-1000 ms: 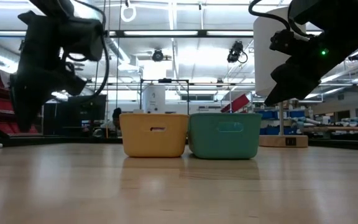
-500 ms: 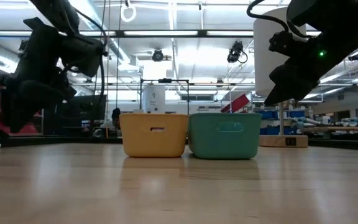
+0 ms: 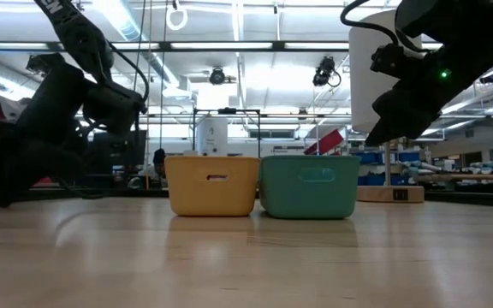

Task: Sort batteries
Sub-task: Put the silver battery into the green bin

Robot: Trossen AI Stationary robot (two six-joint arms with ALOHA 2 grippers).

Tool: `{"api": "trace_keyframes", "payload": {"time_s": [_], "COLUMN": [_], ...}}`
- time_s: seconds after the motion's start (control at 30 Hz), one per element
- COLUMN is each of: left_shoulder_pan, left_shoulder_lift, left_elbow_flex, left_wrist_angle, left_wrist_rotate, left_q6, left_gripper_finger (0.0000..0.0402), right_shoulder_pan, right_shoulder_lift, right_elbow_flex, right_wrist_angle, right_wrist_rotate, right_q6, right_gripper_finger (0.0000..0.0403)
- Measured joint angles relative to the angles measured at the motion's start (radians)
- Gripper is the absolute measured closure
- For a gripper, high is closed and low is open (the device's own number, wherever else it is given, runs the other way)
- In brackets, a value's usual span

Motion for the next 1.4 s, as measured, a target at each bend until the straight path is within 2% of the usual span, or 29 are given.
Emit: {"api": "trace_keyframes", "payload": {"time_s": [0.07, 0.13, 0.33, 0.73, 0.87, 0.93, 1.17, 1.4], "left_shoulder_pan": [0.012, 0.026, 0.087, 0.177, 0.196, 0.197, 0.194, 0.194], "left_shoulder_lift": [0.000, 0.000, 0.000, 0.060, 0.066, 0.068, 0.069, 0.085], "left_elbow_flex": [0.011, 0.015, 0.014, -0.002, 0.000, 0.008, 0.038, -0.001], "left_wrist_angle": [-0.012, -0.018, -0.023, -0.014, -0.028, -0.056, -0.123, -0.101], "left_wrist_rotate": [-0.076, -0.095, -0.087, -0.055, -0.059, -0.097, -0.194, -0.199], "left_q6": [-0.045, -0.076, -0.075, -0.019, -0.017, -0.016, 0.001, 0.008], "left_gripper_finger": [0.0131, 0.0131, 0.0140, 0.0204, 0.0219, 0.0229, 0.0296, 0.0376], "right_shoulder_pan": [0.000, 0.000, 0.000, 0.001, 0.001, 0.001, 0.001, 0.001], "right_shoulder_lift": [0.000, 0.000, 0.000, 0.000, 0.000, 0.000, 0.000, 0.000], "right_elbow_flex": [0.000, 0.000, 0.000, 0.000, 0.000, 0.000, 0.000, 0.000], "right_wrist_angle": [0.000, 0.001, -0.003, -0.015, -0.015, -0.016, -0.015, -0.014], "right_wrist_rotate": [0.000, 0.000, 0.000, 0.000, 0.000, 0.000, 0.000, 0.000], "right_q6": [0.000, 0.000, 0.000, 0.000, 0.000, 0.000, -0.004, -0.004], "right_gripper_finger": [0.0240, 0.0240, 0.0240, 0.0240, 0.0240, 0.0240, 0.0240, 0.0240]}}
